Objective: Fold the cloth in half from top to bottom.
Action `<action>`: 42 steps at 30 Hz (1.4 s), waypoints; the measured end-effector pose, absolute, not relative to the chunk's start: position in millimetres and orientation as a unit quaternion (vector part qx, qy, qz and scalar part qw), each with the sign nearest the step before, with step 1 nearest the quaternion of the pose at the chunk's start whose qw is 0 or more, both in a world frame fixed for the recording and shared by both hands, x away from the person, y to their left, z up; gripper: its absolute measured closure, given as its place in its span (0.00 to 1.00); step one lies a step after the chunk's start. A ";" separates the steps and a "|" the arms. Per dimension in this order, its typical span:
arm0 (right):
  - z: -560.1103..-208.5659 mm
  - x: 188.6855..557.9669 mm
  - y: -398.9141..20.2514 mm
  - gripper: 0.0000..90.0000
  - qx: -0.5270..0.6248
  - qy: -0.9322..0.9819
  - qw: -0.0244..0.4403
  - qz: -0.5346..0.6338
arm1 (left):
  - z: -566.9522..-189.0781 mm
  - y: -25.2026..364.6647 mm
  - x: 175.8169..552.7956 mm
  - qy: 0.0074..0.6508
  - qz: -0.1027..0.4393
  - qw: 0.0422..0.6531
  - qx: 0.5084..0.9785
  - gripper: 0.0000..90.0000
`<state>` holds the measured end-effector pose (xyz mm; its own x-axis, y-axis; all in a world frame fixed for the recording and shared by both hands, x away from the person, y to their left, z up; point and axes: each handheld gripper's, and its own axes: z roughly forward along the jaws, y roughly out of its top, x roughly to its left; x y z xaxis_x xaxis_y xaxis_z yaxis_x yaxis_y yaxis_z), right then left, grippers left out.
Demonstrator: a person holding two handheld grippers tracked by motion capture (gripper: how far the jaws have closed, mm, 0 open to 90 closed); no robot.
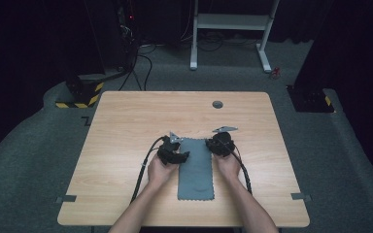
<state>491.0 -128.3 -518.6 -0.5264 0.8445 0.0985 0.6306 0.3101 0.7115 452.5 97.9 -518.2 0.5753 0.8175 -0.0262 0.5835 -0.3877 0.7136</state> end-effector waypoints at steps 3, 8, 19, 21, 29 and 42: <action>-518.4 490.9 -129.5 0.85 0.459 0.799 0.158 0.355 | -518.7 102.5 456.4 0.448 0.178 0.347 0.805 0.49; -518.3 489.2 -125.7 0.84 0.444 0.808 0.179 0.342 | -520.5 106.5 462.2 0.463 0.191 0.348 0.792 0.48; -517.1 490.9 -131.4 0.71 0.468 0.797 0.172 0.341 | -514.8 106.7 487.3 0.487 0.162 0.335 0.790 0.44; -516.9 491.5 -131.6 0.70 0.468 0.796 0.170 0.344 | -513.6 104.8 491.9 0.483 0.163 0.327 0.796 0.45; -518.4 493.4 -129.0 0.71 0.468 0.794 0.173 0.346 | -513.8 97.6 502.4 0.480 0.178 0.317 0.798 0.48; -514.3 499.5 -120.0 0.75 0.469 0.804 0.171 0.323 | -513.0 93.0 500.0 0.465 0.177 0.321 0.806 0.64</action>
